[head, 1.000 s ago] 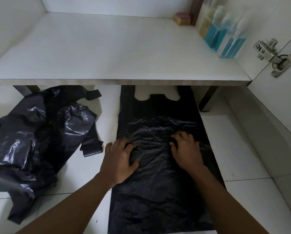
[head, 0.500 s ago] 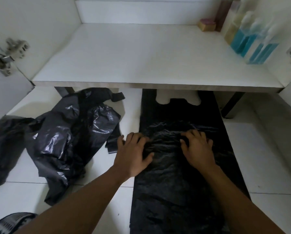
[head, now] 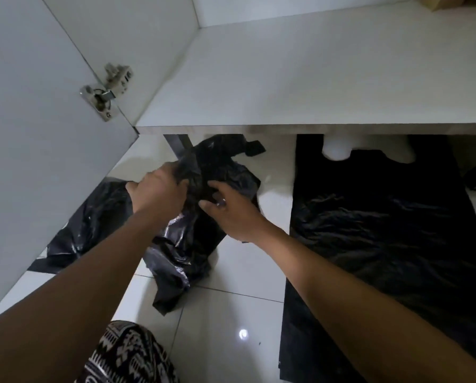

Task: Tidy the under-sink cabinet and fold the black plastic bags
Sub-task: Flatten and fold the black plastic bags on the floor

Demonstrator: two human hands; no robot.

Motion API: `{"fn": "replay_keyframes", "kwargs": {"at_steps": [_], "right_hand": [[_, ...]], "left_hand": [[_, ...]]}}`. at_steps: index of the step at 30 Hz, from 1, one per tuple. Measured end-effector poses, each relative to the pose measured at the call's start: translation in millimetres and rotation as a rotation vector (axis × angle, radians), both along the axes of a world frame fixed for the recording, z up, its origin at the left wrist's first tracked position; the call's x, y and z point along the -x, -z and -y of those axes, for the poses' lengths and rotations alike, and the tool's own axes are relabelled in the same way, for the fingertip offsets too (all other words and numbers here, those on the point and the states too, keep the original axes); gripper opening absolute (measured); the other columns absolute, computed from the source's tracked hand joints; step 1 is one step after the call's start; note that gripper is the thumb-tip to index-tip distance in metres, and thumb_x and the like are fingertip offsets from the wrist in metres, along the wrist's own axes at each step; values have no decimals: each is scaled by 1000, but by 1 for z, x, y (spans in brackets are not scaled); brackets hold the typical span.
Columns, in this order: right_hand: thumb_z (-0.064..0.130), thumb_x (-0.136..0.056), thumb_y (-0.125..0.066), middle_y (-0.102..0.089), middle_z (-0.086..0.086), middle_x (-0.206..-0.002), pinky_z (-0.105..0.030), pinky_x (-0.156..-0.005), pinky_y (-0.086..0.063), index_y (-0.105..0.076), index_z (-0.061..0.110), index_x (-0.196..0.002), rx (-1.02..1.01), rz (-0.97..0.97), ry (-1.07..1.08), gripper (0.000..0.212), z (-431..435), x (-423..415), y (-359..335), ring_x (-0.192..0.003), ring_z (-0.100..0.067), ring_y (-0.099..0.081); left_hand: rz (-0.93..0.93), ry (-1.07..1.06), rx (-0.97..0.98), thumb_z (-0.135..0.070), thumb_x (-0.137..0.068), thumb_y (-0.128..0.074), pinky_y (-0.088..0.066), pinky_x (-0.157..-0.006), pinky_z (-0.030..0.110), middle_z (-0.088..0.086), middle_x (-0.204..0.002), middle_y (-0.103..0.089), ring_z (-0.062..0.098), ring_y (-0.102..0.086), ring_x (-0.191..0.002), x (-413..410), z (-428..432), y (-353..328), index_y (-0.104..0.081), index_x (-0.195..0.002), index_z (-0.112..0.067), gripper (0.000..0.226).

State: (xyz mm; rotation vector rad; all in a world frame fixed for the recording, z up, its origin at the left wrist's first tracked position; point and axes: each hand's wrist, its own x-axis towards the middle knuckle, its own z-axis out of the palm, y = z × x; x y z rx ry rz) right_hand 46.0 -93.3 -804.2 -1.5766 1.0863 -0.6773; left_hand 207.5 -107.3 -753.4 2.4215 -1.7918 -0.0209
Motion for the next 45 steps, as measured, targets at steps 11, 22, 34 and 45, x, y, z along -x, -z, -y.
{"fn": "replay_keyframes", "kwargs": {"at_steps": [11, 22, 34, 45], "right_hand": [[27, -95, -62, -71, -1, -110, -20, -67, -54, -55, 19, -134, -379, 314, 116, 40, 17, -21, -3, -92, -10, -67], [13, -100, -50, -75, -9, -103, -37, -82, -57, -70, 10, -110, -440, 598, 182, 22, 19, -1, -25, -94, -23, -71], [45, -84, -62, -69, -15, -119, -45, -82, -58, -69, 6, -120, -662, 1310, 395, 53, -4, 69, -33, -102, -31, -70], [33, -99, -38, -75, -13, -78, -29, -51, -58, -78, 5, -71, -679, 1223, 579, 56, -21, 92, -48, -64, -22, -73]], "left_hand": [[-1311, -243, -84, -15, -85, -75, -59, -61, 34, 22, -96, -73, 27, -68, -69, -2, 2, -20, -73, -100, -2, 20], [-1368, -28, -80, -12, -99, -52, -52, -58, 23, 6, -87, -74, 18, -64, -69, 0, -9, -39, -72, -114, -11, 25], [-927, 13, -200, -77, -74, -67, -50, -96, 28, -11, -106, -72, 11, -66, -103, 4, -17, -14, -73, -98, -46, 40], [-1176, 1, -170, -67, -82, -64, -54, -72, 28, -3, -91, -76, 15, -71, -86, 71, -19, -8, -75, -102, -18, 53]]}}
